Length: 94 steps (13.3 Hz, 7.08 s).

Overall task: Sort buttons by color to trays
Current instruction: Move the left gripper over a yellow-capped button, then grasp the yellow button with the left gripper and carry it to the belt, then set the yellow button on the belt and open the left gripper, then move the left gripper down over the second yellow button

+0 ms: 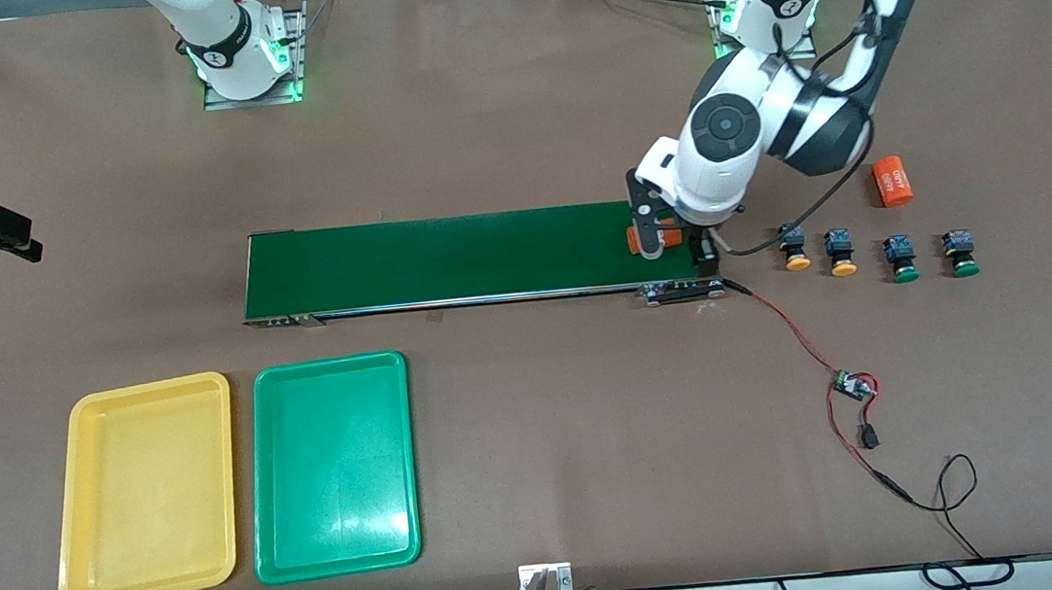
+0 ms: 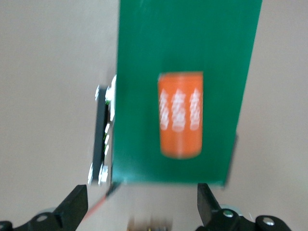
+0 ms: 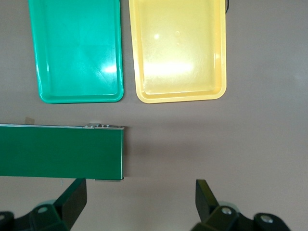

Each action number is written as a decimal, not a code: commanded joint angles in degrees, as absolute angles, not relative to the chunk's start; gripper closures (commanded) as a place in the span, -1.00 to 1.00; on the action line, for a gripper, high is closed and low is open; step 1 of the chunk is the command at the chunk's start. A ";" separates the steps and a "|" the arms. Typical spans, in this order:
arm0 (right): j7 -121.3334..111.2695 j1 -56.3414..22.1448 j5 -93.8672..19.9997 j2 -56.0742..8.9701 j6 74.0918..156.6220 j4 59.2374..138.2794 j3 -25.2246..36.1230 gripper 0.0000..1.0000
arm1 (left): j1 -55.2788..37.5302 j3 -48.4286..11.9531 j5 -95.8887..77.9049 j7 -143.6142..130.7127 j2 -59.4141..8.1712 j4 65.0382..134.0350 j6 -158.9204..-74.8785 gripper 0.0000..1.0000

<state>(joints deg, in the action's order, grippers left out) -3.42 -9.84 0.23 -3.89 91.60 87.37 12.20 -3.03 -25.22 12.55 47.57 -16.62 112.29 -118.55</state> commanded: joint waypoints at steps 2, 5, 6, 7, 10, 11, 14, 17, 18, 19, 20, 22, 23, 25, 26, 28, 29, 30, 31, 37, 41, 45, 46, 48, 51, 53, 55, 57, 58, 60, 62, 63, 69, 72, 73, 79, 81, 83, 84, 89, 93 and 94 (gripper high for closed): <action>-3.08 -9.67 0.18 -2.90 91.58 88.07 11.95 -1.00 | 2.18 -25.49 12.74 42.74 -15.64 103.21 -106.20 -1.00; -3.08 -9.67 0.18 -2.90 91.76 88.07 11.95 -1.00 | 8.59 -25.57 12.66 34.40 -15.47 100.29 -103.89 -1.00; -3.08 -9.75 0.18 -2.90 91.76 88.07 11.95 -1.00 | 10.79 -25.40 12.66 30.28 -14.60 100.02 -103.80 -1.00; -3.08 -9.76 0.18 -2.90 91.84 88.07 11.87 -1.00 | 12.20 -25.23 12.66 26.67 -14.42 100.11 -103.89 -1.00; -3.08 -9.84 0.18 -2.90 91.93 88.07 11.87 -1.00 | 14.67 -25.05 12.83 12.61 -14.33 100.63 -102.93 -1.00; -3.08 -9.76 0.18 -2.90 91.93 88.07 11.87 -1.00 | 15.37 -25.31 12.75 8.74 -14.24 100.29 -99.70 -1.00; -3.08 -9.76 0.18 -2.90 91.93 88.07 11.87 -1.00 | 15.21 -25.40 12.83 0.38 -15.20 101.51 -99.05 -1.00; -3.08 -9.76 0.18 -2.90 91.93 88.07 11.87 -1.00 | 15.12 -25.49 12.75 -9.03 -16.26 106.59 -101.50 -1.00; -3.08 -9.67 0.18 -2.90 92.02 88.07 11.87 -1.00 | 15.12 -25.49 12.83 -11.23 -16.43 109.13 -104.04 -1.00; -3.08 -9.75 0.18 -2.90 92.02 88.07 11.87 -1.00 | 15.38 -25.49 12.75 -11.60 -16.35 113.25 -108.93 -1.00; -3.08 -9.76 0.18 -2.90 92.02 88.07 11.87 -1.00 | 15.82 -25.49 12.74 -11.78 -16.26 117.03 -113.86 -1.00; -3.08 -9.76 0.18 -2.90 92.02 88.07 11.87 -1.00 | 17.92 -25.49 12.74 -11.87 -16.35 123.28 -123.09 -1.00; -3.08 -9.67 0.18 -2.90 92.02 88.07 11.87 -1.00 | 18.02 -25.49 12.74 -12.04 -16.35 126.53 -127.83 -1.00; -3.16 -9.75 0.18 -2.90 92.11 88.07 11.87 -1.00 | 18.54 -25.40 12.74 -13.44 -17.04 130.76 -135.76 -1.00; -3.16 -9.67 0.18 -2.90 92.20 88.24 11.87 -1.00 | 19.15 -25.40 12.83 -13.71 -18.18 131.74 -137.97 -1.00; -3.16 -9.76 0.26 -2.90 92.28 88.07 11.87 -1.00 | 19.77 -25.40 12.75 -13.71 -20.11 132.62 -140.00 -1.00; -3.16 -9.84 0.35 -2.90 92.37 88.24 11.87 -1.00 | 20.56 -25.31 12.83 -13.71 -21.26 133.32 -142.36 -0.98; -3.25 -9.93 0.61 -2.90 92.81 88.24 11.78 -1.00 | 21.00 -25.31 13.01 -13.71 -22.57 133.50 -143.77 -0.90; -3.25 -9.93 0.70 -2.90 93.25 88.33 11.78 -1.00 | 21.01 -25.23 13.36 -13.54 -22.59 133.51 -143.79 -0.65; -3.25 -9.76 1.14 -3.25 94.04 88.42 11.87 -1.00 | 20.66 -25.57 13.36 -13.89 -18.91 132.63 -139.34 0.65; -3.25 -9.76 0.97 -3.08 93.43 88.33 11.87 -1.00 | 20.65 -30.14 13.36 -14.24 -13.36 123.43 -118.70 0.67; -3.16 -9.40 0.53 -2.81 90.80 88.24 12.22 -1.00 | 20.57 -37.86 7.24 -18.52 -13.44 116.81 -110.74 0.67; -3.16 -9.49 0.53 -2.81 90.53 88.07 12.22 -1.00 | 20.31 -40.06 5.90 -21.76 -14.06 116.72 -111.44 0.67; -3.16 -9.49 0.53 -2.81 90.79 87.98 12.13 -1.00 | 18.30 -42.27 5.89 -26.44 -16.07 116.72 -114.33 0.67; -3.16 -9.58 0.53 -2.90 91.14 87.98 12.13 -1.00 | 12.85 -42.19 5.98 -33.02 -19.85 116.89 -121.00 0.67; -3.16 -9.49 0.53 -2.99 91.23 87.98 12.13 -1.00 | 9.86 -42.10 6.50 -37.95 -22.31 117.16 -123.30 0.67; -3.16 -9.49 0.44 -2.99 91.14 87.98 12.13 -1.00 | 8.97 -42.01 6.59 -38.85 -23.02 117.77 -124.45 0.67; -3.16 -9.40 0.44 -3.08 91.23 87.98 12.22 -1.00 | 8.88 -41.75 6.59 -39.63 -25.13 118.21 -127.25 0.66; -3.16 -9.40 0.44 -3.08 91.23 87.98 12.22 -1.00 | 8.88 -41.75 6.59 -39.64 -25.92 118.21 -128.40 0.66; -3.16 -9.40 0.44 -3.08 91.14 88.07 12.22 -1.00 | 8.96 -41.75 6.59 -39.90 -26.19 118.04 -128.85 0.59; -3.16 -9.40 0.35 -3.08 91.23 88.07 12.22 -1.00 | 8.27 -41.75 6.59 -43.23 -26.28 118.04 -128.85 0.08; -3.16 -9.40 0.44 -3.08 91.23 87.98 12.22 -1.00 | 8.26 -41.75 6.59 -43.33 -26.11 117.95 -128.76 -0.81; -3.16 -9.40 0.44 -3.08 91.32 87.98 12.22 -1.00 | 11.33 -41.49 6.68 -42.54 -22.15 107.01 -108.79 -1.00; -3.16 -9.40 0.35 -3.16 91.32 87.98 12.22 -1.00 | 16.85 -41.40 9.73 -42.36 -23.55 98.62 -97.05 -1.00; -3.16 -9.40 0.35 -3.16 91.32 87.98 12.22 -1.00 | 18.79 -41.40 13.15 -40.97 -23.55 98.70 -96.68 -1.00; -3.16 -9.40 0.44 -3.16 91.58 87.98 12.22 -1.00 | 32.76 -41.40 22.83 -16.37 -26.81 103.86 -105.61 -1.00; -3.16 -9.40 0.44 -3.25 91.67 87.98 12.22 -1.00 | 35.41 -41.31 25.39 -14.86 -26.54 108.96 -111.77 -1.00; -3.16 -9.40 0.35 -3.25 91.67 88.07 12.22 -1.00 | 37.26 -41.31 28.63 -14.85 -26.63 114.23 -117.31 -1.00; -3.16 -9.40 0.35 -3.25 92.19 88.07 12.22 -1.00 | 37.96 -41.31 31.09 -15.20 -26.63 117.04 -119.60 -0.99; -3.25 -9.67 0.88 -3.08 92.11 88.24 12.13 -1.00 | 42.62 -41.22 32.61 -15.64 -27.42 126.28 -133.30 -0.90; -3.34 -9.76 0.97 -2.90 91.67 88.24 12.04 -1.00 | 44.38 -41.22 32.61 -16.08 -28.82 127.44 -133.86 -0.54; -3.25 -9.76 0.97 -2.81 91.15 88.24 12.04 -1.00 | 44.65 -41.22 32.61 -17.22 -29.35 127.44 -133.86 -0.43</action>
<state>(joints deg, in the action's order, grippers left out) -3.40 -9.77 0.25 -3.91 91.98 87.58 12.43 43.06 -40.39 31.23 -15.77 -28.38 126.94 -132.93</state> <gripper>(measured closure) 0.000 0.225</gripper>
